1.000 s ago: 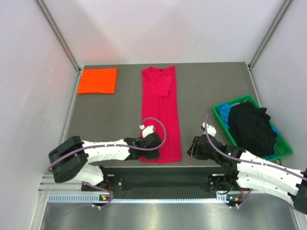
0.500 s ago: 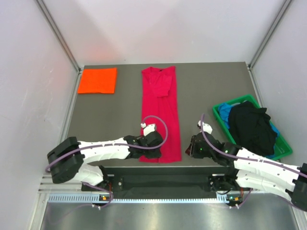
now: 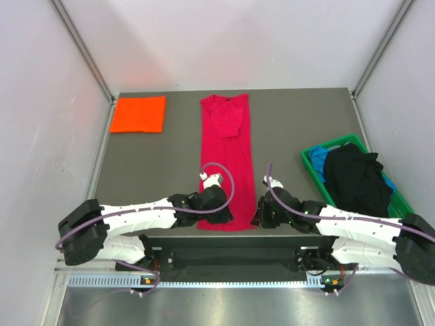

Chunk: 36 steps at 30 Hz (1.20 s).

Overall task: Fold and stack the t-shirts
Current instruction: Fold the tshirt

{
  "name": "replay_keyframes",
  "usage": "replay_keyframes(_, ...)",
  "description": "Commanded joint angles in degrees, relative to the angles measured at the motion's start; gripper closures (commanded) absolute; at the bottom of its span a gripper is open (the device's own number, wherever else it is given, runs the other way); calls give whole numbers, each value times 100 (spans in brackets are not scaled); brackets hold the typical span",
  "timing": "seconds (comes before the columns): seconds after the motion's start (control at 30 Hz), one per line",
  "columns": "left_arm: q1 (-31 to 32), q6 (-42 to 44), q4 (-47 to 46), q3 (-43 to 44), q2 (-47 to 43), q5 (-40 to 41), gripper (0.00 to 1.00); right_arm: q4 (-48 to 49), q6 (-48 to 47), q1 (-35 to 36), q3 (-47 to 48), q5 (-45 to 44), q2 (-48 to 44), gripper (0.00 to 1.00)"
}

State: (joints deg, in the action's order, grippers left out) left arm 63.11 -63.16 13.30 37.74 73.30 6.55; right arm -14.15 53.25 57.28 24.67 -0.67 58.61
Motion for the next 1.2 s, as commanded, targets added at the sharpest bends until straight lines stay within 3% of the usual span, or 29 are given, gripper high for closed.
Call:
replay_keyframes(0.0, 26, -83, -635, -319, 167, -224, 78, 607, 168, 143, -111, 207, 168, 92)
replay_keyframes(0.23, 34, -268, -698, -653, 475, -215, 79, 9, 185, 196, -181, -267, 37, 92)
replay_keyframes(0.53, 35, -320, -662, -776, 466, -145, 79, -43, 326, 302, -410, -416, 204, 92)
replay_keyframes(0.8, 34, -294, -680, -759, 405, -145, 79, -799, 344, 390, 38, -759, -473, 91)
replay_keyframes(1.17, 35, -276, -776, -724, 536, -224, 79, -141, 80, 355, 329, -716, 44, 90)
